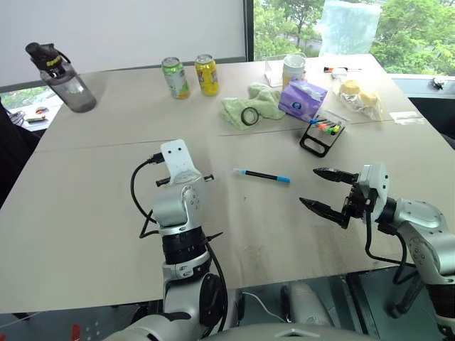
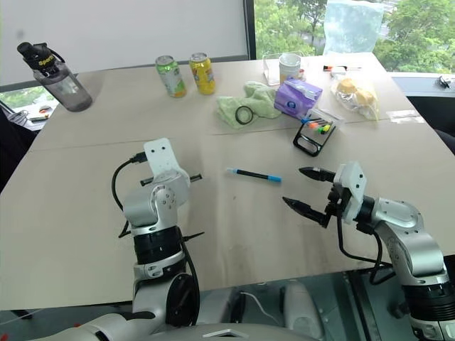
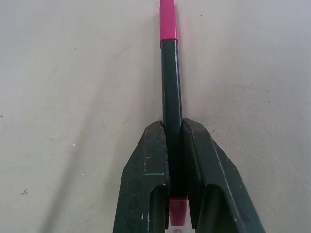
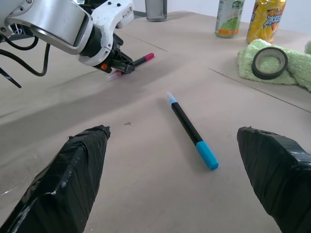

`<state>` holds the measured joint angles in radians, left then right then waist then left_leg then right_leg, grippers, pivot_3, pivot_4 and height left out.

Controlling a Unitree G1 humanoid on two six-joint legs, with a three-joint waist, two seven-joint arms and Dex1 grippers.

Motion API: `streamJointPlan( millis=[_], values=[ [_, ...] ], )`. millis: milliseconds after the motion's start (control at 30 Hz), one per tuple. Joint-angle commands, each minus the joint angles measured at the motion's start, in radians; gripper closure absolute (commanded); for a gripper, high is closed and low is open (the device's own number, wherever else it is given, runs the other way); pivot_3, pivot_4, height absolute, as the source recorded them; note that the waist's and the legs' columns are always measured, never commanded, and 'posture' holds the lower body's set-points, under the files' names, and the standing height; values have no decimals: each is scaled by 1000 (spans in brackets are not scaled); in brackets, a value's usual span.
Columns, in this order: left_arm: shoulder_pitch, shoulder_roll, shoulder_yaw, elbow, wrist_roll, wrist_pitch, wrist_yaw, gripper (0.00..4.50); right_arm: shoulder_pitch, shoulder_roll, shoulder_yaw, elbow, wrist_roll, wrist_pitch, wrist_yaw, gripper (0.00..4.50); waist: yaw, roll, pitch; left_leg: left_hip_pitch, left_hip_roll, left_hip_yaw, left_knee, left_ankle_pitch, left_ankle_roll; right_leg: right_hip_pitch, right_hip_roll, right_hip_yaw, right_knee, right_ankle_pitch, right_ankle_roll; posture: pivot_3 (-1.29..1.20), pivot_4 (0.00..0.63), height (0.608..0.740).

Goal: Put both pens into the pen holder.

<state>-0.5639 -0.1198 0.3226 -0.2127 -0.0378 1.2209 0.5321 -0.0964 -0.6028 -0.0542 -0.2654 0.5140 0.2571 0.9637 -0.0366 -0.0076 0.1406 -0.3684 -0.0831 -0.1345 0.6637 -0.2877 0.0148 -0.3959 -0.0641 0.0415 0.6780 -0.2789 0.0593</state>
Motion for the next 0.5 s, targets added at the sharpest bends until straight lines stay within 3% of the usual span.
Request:
streamJointPlan(
  millis=[33,200,267,333,500],
  values=[
    [71,3,50,-21,48,4,21,4455,-23,2,-12,-13,3,-23,6,0,-3,0,0,0,0,0,0,0,0,0,0,1,0,0,0,0,150,740],
    [109,18,56,-67,39,-141,5,4455,-30,6,-9,-3,-2,-26,11,0,-4,-1,0,4,1,1,-4,0,-1,0,2,4,0,0,0,0,150,740],
    [119,6,91,-83,-14,-304,-29,4455,-30,9,-7,-2,-3,-26,12,0,-4,-2,1,4,1,2,-4,0,-1,0,2,4,0,0,0,0,150,740],
    [133,-9,108,-116,-123,-517,-163,4455,-28,10,-6,-4,-5,-26,12,0,3,-5,3,4,2,1,-5,0,-1,-1,2,3,0,0,0,0,150,740],
    [207,44,13,-147,-220,-666,-418,4455,-25,15,-7,-15,-4,-17,6,0,52,-9,6,-3,0,-3,1,-1,0,-1,0,-1,-2,0,0,0,150,740]
  ],
)
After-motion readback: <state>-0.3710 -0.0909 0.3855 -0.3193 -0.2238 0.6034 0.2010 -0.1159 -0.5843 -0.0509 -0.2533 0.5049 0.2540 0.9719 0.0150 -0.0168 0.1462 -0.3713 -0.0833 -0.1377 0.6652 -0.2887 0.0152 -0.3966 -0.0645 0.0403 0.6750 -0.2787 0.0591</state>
